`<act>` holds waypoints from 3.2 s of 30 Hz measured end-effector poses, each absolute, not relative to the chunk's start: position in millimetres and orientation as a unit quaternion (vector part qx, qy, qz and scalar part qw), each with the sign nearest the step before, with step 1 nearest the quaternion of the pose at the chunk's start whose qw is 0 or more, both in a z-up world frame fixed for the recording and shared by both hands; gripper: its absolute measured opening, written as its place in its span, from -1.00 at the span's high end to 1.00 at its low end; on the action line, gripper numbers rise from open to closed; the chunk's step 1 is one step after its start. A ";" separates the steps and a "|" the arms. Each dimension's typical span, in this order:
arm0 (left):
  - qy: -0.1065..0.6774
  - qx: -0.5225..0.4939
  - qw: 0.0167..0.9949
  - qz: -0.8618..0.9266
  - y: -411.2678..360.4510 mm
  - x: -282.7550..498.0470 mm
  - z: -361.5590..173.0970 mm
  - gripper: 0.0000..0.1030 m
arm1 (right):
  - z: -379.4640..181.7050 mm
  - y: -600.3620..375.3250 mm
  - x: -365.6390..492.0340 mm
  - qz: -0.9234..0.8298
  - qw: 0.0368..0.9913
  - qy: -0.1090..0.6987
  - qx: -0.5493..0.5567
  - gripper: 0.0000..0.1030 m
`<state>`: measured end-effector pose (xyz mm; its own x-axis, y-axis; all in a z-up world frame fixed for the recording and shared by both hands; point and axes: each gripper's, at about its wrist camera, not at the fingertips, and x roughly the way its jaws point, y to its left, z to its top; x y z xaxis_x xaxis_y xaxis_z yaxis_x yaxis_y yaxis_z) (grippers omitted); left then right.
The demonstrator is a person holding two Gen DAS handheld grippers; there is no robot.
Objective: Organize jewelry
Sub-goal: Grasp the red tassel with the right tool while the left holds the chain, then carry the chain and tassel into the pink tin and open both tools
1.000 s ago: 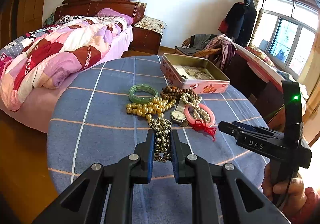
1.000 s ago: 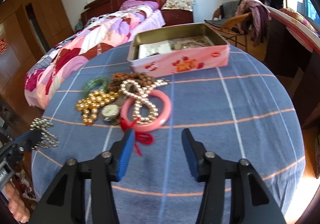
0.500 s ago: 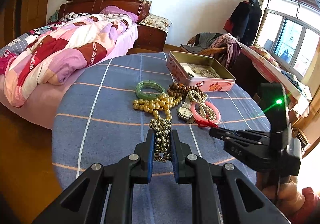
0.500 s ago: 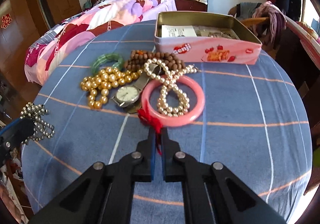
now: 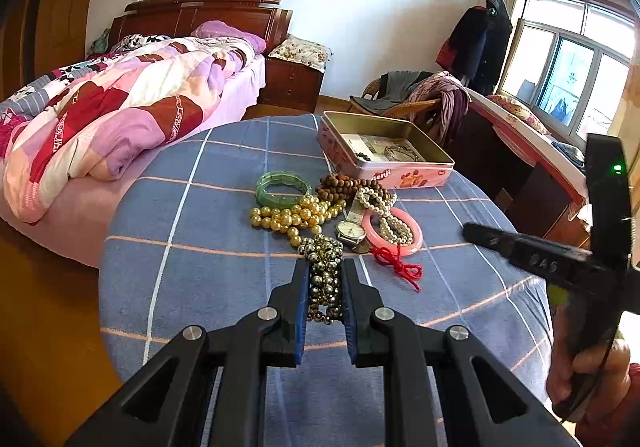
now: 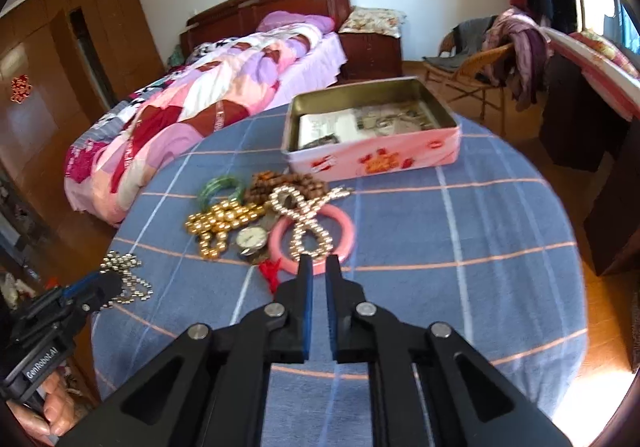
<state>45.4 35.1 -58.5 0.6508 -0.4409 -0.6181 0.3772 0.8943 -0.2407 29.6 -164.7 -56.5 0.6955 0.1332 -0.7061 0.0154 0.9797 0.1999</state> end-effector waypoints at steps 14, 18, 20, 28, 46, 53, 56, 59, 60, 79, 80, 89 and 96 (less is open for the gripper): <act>0.350 -0.025 0.914 -0.205 37.4 44.5 -56.9 0.71 | -112.4 -105.8 74.2 0.028 0.890 0.455 -0.012 0.80; 0.348 -0.028 0.915 -0.204 37.8 44.9 -55.6 0.71 | -110.6 -109.1 70.0 0.023 0.890 0.455 -0.015 0.84; 0.347 -0.028 0.915 -0.205 37.5 44.5 -55.1 0.71 | -103.6 -114.4 63.3 0.020 0.896 0.444 -0.008 0.84; 0.338 -0.026 0.916 -0.215 31.9 39.5 -48.5 0.71 | -55.6 -129.0 44.7 0.007 0.921 0.389 0.019 0.84; 0.327 -0.026 0.917 -0.227 28.4 36.6 -43.1 0.71 | -17.7 -155.7 32.3 0.029 0.938 0.335 0.087 0.84; 0.329 -0.027 0.916 -0.226 29.2 38.5 -45.5 0.71 | -28.5 -174.8 29.9 0.055 0.927 0.347 0.131 0.84; 0.331 -0.028 0.915 -0.228 27.3 40.0 -47.1 0.71 | -30.0 -183.0 26.5 0.051 0.926 0.347 0.139 0.84; 0.335 -0.026 0.913 -0.230 23.8 42.0 -48.3 0.71 | -29.2 -189.7 23.9 0.040 0.928 0.345 0.139 0.84; 0.335 -0.025 0.912 -0.233 21.5 42.7 -48.0 0.71 | -28.5 -191.5 23.4 0.031 0.929 0.344 0.132 0.84; 0.262 -0.019 0.909 -0.323 -83.7 153.8 0.8 0.71 | 15.9 -239.1 114.9 0.003 0.955 0.269 0.125 0.83; 0.265 -0.018 0.908 -0.323 -88.2 160.2 -1.7 0.71 | 11.2 -242.1 123.2 0.003 0.953 0.273 0.130 0.83; 0.323 -0.016 0.899 -0.295 -110.8 219.6 -41.6 0.71 | -38.9 -258.5 181.9 0.004 0.932 0.327 0.155 0.79; 0.367 0.026 0.891 -0.265 -125.7 234.5 -66.0 0.65 | -54.9 -260.0 192.0 -0.016 0.930 0.337 0.146 -0.74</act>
<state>234.5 -125.7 -66.0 0.5898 -0.4532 -0.6684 0.4911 0.8583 -0.1487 192.0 -260.0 -54.9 0.7720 0.0687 -0.6319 0.1278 0.9570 0.2602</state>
